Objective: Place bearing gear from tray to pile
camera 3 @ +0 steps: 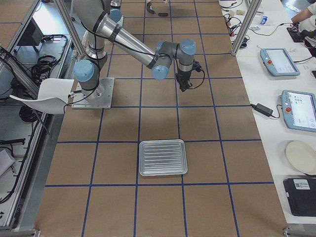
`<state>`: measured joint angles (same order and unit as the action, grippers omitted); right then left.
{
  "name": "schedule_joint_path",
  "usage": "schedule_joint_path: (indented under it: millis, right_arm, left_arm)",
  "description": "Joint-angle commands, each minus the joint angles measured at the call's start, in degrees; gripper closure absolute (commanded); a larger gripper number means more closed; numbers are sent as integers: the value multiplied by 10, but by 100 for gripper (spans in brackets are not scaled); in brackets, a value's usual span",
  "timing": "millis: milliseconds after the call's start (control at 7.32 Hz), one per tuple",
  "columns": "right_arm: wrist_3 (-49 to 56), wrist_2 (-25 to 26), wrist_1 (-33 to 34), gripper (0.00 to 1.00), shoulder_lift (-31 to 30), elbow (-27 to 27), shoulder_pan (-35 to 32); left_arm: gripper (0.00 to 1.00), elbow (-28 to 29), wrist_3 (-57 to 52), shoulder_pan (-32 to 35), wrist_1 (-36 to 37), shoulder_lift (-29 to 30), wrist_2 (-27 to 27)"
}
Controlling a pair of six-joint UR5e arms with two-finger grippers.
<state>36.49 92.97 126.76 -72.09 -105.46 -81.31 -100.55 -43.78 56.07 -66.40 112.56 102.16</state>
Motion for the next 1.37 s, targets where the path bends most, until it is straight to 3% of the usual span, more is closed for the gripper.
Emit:
schedule_joint_path:
  millis: [0,273,410,546,683,820,956,1230]
  right_arm:
    - [-296,0,8,100,15,0,-185]
    - [-493,-4,46,100,52,15,-327]
    - [-581,-31,52,100,74,22,-376]
    - [-633,-41,76,100,88,30,-411]
    - [-645,-44,76,85,92,29,-422]
    - [-645,-49,76,10,92,27,-422]
    - [-645,-47,75,0,87,32,-416]
    - [-637,-43,48,0,67,75,-350]
  left_arm:
    - [100,-41,0,-4,40,10,-44]
    - [100,-53,5,-2,40,13,-64]
    - [100,-59,5,-2,41,12,-62]
    - [73,-59,3,-3,41,12,-60]
    - [29,-58,1,-3,41,12,-61]
    - [7,-57,1,-2,41,11,-62]
    - [5,-54,1,-2,41,8,-65]
    - [0,-31,46,27,30,-1,-65]
